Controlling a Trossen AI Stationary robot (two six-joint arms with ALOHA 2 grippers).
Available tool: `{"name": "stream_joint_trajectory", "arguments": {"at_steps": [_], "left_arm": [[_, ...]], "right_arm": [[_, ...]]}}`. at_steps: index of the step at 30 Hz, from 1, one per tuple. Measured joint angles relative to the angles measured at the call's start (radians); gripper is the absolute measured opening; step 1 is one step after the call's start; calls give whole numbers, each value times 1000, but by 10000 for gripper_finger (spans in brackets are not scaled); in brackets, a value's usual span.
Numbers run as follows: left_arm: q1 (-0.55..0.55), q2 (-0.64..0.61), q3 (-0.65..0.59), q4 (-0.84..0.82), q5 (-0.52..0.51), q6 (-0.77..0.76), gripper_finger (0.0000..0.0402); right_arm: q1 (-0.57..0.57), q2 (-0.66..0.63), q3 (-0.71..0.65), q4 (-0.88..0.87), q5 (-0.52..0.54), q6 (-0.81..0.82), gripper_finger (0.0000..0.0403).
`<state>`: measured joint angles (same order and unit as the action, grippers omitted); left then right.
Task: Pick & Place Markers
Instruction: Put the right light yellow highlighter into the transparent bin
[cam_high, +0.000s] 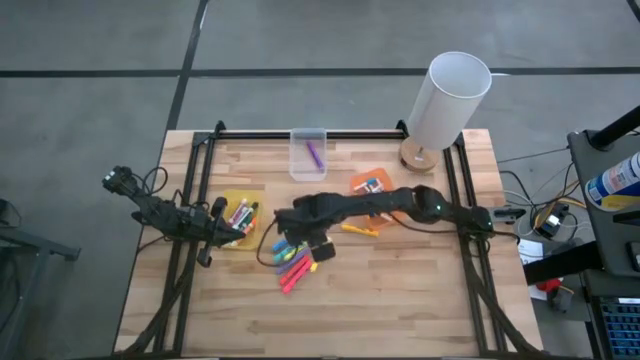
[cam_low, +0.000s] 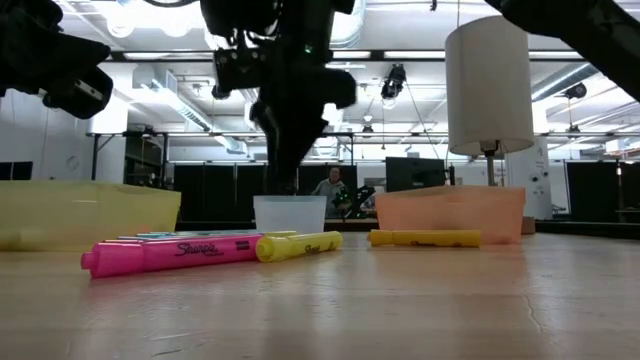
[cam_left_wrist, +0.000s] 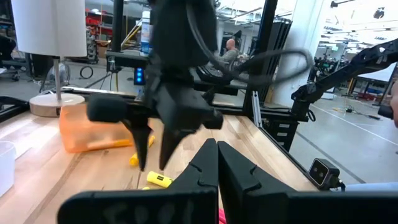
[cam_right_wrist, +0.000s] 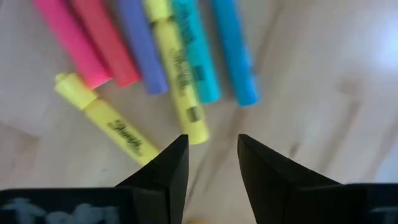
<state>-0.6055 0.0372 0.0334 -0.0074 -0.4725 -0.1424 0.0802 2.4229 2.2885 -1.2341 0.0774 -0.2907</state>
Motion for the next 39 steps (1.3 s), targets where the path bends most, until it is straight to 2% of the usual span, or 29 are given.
{"name": "stream_joint_trajectory", "arguments": {"at_steps": [9, 22, 29, 39], "left_arm": [[0, 0, 0, 0, 0, 0, 0], [0, 0, 0, 0, 0, 0, 0], [0, 0, 0, 0, 0, 0, 0], [0, 0, 0, 0, 0, 0, 0]], "right_arm": [[53, 1, -141, 1, -3, -22, 129], [59, -9, -322, 112, -31, 0, 99], [59, -7, -298, 101, -55, 41, 63], [70, -9, -127, 35, -55, 81, 62]]}}
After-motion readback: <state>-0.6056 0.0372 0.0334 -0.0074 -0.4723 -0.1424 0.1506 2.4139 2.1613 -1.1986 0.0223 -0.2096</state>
